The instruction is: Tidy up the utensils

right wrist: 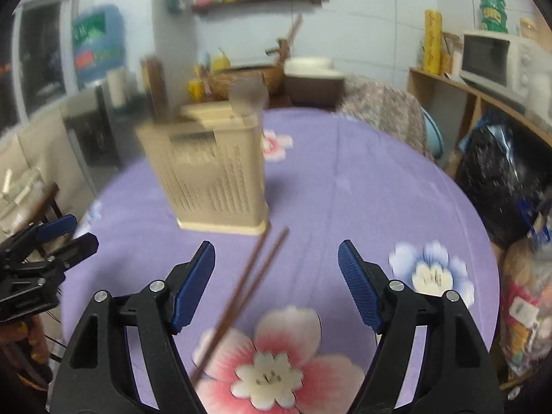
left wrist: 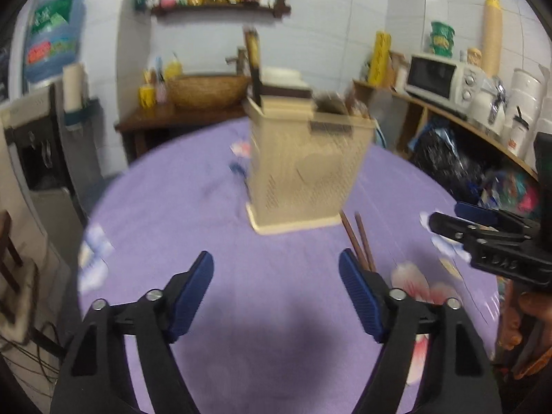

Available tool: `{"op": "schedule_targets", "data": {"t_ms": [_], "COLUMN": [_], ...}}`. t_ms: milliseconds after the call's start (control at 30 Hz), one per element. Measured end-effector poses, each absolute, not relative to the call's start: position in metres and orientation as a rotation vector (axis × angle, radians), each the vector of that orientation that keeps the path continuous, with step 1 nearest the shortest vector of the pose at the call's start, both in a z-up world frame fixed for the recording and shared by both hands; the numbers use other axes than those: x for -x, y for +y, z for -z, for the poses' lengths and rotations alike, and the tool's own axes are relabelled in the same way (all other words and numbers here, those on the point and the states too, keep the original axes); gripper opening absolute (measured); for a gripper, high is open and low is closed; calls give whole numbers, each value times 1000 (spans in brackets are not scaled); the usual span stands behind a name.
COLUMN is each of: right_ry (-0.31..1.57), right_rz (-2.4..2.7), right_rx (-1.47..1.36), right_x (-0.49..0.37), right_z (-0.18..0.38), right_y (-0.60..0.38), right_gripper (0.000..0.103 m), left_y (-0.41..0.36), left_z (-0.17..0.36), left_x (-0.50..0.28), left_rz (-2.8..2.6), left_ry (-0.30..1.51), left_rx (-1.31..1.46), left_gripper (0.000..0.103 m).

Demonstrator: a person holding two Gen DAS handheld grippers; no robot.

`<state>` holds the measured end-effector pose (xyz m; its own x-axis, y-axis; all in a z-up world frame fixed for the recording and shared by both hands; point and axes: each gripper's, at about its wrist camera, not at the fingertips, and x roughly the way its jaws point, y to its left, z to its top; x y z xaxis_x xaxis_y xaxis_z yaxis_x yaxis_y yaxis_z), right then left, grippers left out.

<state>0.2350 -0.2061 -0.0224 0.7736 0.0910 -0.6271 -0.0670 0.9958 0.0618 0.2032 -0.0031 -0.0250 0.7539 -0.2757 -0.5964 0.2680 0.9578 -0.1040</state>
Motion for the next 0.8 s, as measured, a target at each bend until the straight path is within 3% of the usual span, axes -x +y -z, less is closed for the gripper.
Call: {"op": "schedule_targets", "data": {"t_ms": [67,367,600,800], "right_ry": [698,743,752,750], "right_rz": [-51,51,37,17], "right_rx": [-51,-191,-243,-269], "right_x": [-227,-197,-193,-194], "right_z": [36,64,68,70], "right_y": [-213,-262,-272,-270], "right_gripper": [74,78,78,78], "left_y": [-19,-82,-81,-69], "left_z": [38,73,88,88], "left_x": [-200,-174,-175,-175], "left_rz": [349,507,505,500], "left_ry": [715,840,899,914], "left_rx": [1,-128,-84,-12], "left_gripper": [59,47,10,8]}}
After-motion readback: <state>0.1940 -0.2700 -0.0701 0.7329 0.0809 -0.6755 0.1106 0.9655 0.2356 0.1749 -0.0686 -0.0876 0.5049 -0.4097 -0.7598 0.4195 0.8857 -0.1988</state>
